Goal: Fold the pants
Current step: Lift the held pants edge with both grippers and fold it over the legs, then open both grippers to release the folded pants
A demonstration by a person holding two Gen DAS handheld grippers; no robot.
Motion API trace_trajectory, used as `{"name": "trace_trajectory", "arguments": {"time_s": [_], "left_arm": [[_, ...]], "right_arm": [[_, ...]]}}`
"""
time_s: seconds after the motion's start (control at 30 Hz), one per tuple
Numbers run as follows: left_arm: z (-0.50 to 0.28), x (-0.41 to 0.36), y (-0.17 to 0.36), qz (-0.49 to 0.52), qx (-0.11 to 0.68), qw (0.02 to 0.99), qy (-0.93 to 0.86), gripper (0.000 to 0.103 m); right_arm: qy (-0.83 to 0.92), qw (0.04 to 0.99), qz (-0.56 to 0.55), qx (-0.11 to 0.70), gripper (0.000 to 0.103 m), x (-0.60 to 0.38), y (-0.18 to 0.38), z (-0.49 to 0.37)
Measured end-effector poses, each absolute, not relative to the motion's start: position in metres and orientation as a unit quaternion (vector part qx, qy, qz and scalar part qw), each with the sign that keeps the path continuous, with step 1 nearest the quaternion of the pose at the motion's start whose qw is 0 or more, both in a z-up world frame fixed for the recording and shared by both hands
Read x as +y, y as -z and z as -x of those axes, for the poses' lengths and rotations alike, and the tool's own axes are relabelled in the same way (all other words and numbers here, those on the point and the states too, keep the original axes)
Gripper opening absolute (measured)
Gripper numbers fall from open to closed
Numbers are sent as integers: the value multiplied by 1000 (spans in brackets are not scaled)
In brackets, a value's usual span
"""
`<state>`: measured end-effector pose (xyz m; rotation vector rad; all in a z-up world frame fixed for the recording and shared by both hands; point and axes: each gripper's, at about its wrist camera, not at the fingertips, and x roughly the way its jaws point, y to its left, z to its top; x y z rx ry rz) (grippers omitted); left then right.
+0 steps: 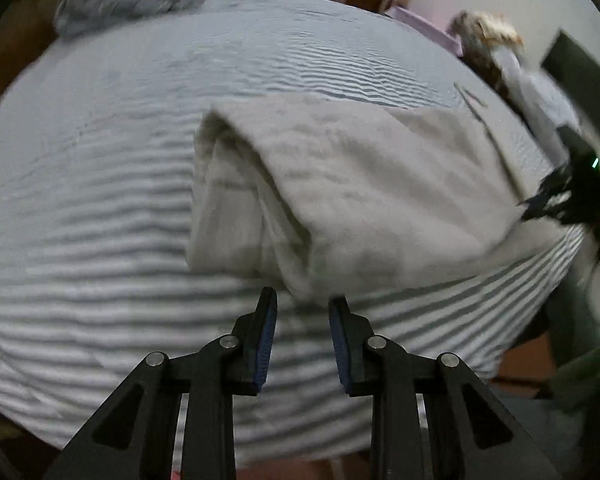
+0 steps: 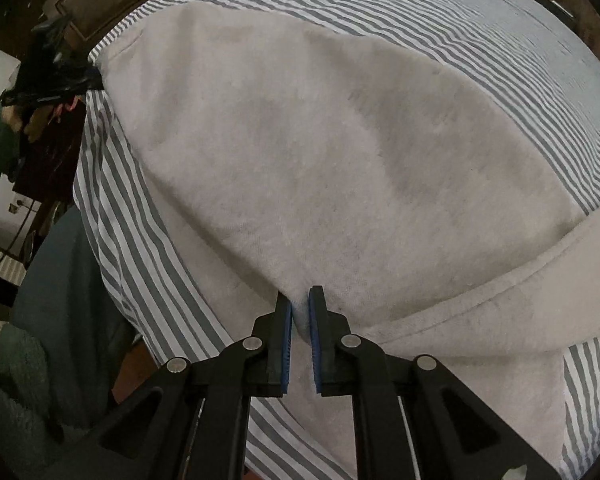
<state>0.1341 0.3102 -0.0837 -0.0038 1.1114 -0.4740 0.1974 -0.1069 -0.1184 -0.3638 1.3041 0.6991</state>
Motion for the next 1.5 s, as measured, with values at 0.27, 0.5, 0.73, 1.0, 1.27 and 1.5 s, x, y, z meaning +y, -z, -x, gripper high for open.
{"name": "trace_trajectory", "arguments": {"time_s": [0.27, 0.5, 0.73, 1.0, 1.27, 1.5], "left_arm": [[-115, 323, 84, 210, 526, 796, 216, 62], [-134, 328, 99, 342, 513, 770, 164, 64], [-146, 307, 73, 281, 498, 813, 108, 31], [-178, 310, -2, 221, 430, 867, 124, 29], [-178, 321, 81, 153, 516, 837, 94, 29], [-161, 332, 93, 205, 498, 837, 96, 30]], "right_arm": [[-310, 728, 163, 590, 11, -103, 128, -194], [-308, 734, 165, 583, 11, -104, 127, -191], [-312, 741, 162, 573, 11, -107, 114, -188], [-345, 749, 108, 555, 11, -101, 82, -183], [-320, 739, 234, 545, 10, -52, 128, -156], [-304, 767, 223, 519, 6, -56, 104, -160]]}}
